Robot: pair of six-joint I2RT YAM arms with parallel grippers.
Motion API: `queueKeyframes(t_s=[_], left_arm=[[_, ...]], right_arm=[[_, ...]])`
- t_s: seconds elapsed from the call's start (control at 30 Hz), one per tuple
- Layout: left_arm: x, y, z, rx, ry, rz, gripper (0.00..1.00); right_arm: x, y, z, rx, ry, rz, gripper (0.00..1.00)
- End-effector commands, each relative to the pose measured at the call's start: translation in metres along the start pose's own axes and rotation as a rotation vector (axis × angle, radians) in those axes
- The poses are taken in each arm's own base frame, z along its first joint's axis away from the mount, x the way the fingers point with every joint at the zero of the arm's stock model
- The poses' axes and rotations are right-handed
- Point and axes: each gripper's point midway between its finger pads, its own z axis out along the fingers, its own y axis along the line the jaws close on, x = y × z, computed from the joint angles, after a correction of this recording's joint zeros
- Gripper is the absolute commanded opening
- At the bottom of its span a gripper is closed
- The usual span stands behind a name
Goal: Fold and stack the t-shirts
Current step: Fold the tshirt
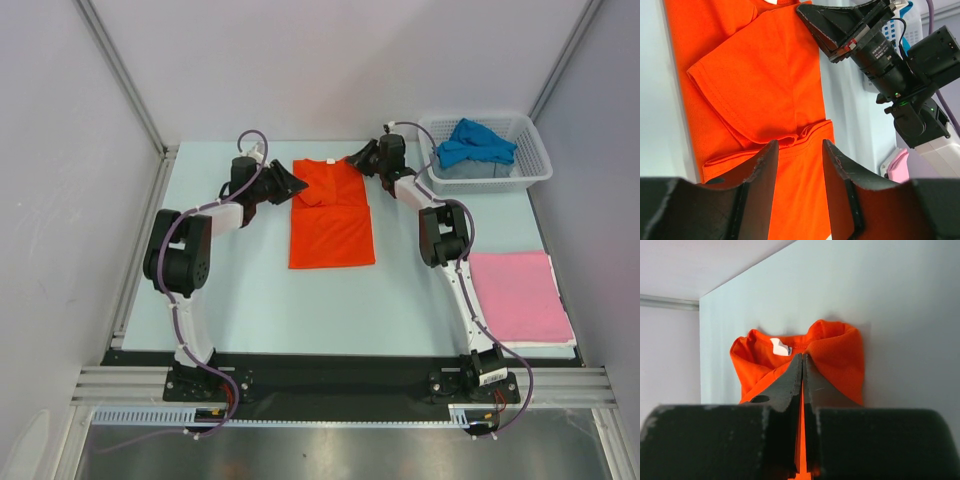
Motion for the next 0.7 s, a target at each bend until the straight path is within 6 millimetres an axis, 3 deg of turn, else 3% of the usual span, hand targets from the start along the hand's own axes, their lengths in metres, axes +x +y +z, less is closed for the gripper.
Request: queueKeyframes(t_s=[0.0, 0.33, 0.43, 0.57, 0.67], left_arm=[[-0.019, -0.027, -0.007, 0.059, -0.047, 0.047, 0.45], [-0.001, -0.023, -0.022, 0.042, -0.005, 0.069, 0.44], [0.004, -0.024, -0.029, 0.043, 0.01, 0.073, 0.44], [0.007, -0.027, -0.039, 0.031, 0.032, 0.097, 0.44], [0.008, -0.033, -0.05, 0.025, 0.048, 0.127, 0.47]], right_arm=[[-0.022, -0.008, 0.001, 0.035, -0.087, -0.013, 0.0], [-0.025, -0.076, -0.004, 0.232, -0.115, 0.082, 0.01], [-0.03, -0.087, -0.006, 0.256, -0.131, 0.136, 0.0], [-0.032, -0.093, -0.007, 0.272, -0.129, 0.158, 0.01], [-0.036, -0.078, -0.004, 0.21, -0.109, 0.144, 0.08]])
